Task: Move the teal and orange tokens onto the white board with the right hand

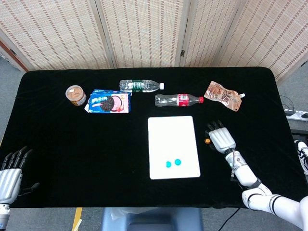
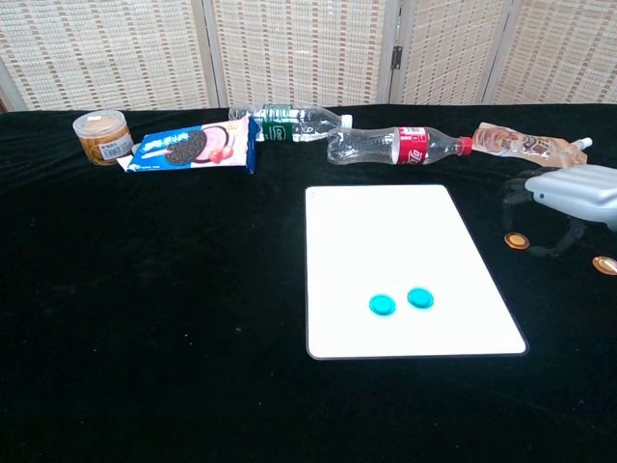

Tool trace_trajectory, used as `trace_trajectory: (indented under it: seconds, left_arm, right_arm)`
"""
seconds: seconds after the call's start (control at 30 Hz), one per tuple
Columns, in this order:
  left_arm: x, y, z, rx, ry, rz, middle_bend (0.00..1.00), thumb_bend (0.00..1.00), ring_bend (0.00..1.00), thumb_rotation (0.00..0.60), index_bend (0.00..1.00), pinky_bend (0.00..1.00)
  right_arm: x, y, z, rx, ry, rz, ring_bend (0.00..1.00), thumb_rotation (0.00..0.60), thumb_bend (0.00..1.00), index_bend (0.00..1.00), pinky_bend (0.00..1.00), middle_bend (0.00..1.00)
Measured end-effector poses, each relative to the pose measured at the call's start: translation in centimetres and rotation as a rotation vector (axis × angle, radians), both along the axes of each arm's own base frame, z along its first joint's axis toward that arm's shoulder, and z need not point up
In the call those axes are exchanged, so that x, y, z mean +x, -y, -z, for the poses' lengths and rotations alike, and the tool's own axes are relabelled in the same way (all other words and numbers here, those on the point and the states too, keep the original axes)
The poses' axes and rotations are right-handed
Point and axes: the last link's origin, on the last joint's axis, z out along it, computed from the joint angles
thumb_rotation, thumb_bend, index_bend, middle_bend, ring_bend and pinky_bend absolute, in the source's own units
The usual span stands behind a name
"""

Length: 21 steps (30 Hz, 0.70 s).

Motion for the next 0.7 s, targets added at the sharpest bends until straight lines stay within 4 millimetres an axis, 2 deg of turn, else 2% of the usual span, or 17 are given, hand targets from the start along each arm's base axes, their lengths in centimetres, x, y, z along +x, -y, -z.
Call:
trace_trajectory:
  seconds: [0.3, 0.7]
  left_arm:
    - [-0.22, 0.03, 0.00, -0.001, 0.002, -0.006, 0.00, 0.12, 0.00, 0.600, 0.00, 0.00]
    - [-0.34, -0.06, 0.04, -0.001, 0.002, -0.006, 0.00, 0.12, 0.00, 0.600, 0.00, 0.00]
  right_arm:
    - [-0.05, 0.23, 0.36, 0.004, -0.011, 0.006, 0.02, 0.600, 0.42, 0.42, 0.00, 0.15]
    - [0.08, 0.57, 0.47, 0.002, -0.015, 0.008, 0.03, 0.600, 0.43, 0.50, 0.00, 0.18]
